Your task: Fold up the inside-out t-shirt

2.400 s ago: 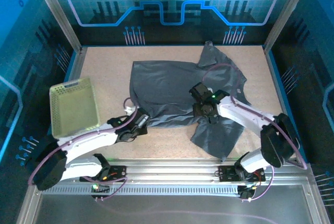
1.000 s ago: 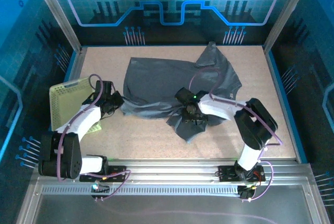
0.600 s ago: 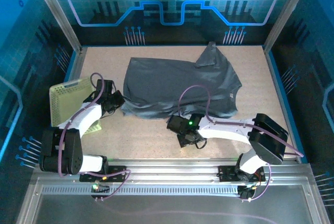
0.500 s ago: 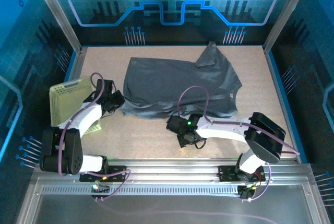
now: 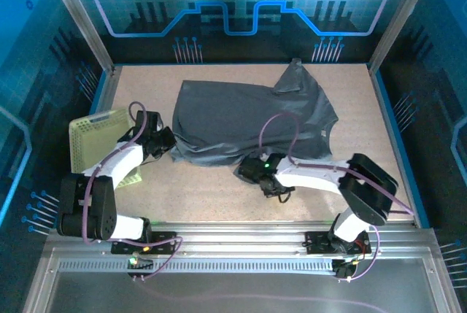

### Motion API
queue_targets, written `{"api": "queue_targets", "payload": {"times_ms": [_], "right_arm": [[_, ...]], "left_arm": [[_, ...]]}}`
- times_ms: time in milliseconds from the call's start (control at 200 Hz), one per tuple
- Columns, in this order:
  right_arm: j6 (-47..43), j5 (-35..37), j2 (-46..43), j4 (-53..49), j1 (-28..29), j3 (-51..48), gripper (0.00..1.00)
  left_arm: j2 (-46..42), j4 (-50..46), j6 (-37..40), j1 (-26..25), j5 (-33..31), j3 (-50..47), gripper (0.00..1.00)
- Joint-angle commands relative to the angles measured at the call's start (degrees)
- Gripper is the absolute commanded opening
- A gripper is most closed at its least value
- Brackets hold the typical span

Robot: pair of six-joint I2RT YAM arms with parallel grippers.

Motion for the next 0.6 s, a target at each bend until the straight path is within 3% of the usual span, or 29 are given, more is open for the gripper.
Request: {"api": "queue_targets", "payload": {"times_ms": [0,115,310,455,595], "right_arm": [[2.1,7.7,-8.0,-7.4,-4.4,-1.1,0.11],[-0.1,9.5,-17.0,-10.8,-11.7,-0.4,0.00],[-10.1,6.8,-33.0,-11.2,-30.0,2.4,0.00],[-17.6,3.3,-37.9,-12.2,-43.7,8.0,0.00],[-23.5,-0.7,-37.9,-11.5,-51.5,12.8,0.00]], "left_arm": [[1.5,2.1,1.6,-0.1,4.5,1.6,0.09],[0.7,3.9,1.6,-1.1,5.4,0.4,0.10],[-3.1,6.6,1.3,-1.4,4.9,-2.8,0.12],[-3.8,7.5,1.7,-1.4,5.8,-3.9,0.12],[-0.2,8.7,4.2,-3.5,10.8,-1.8,0.12]]}}
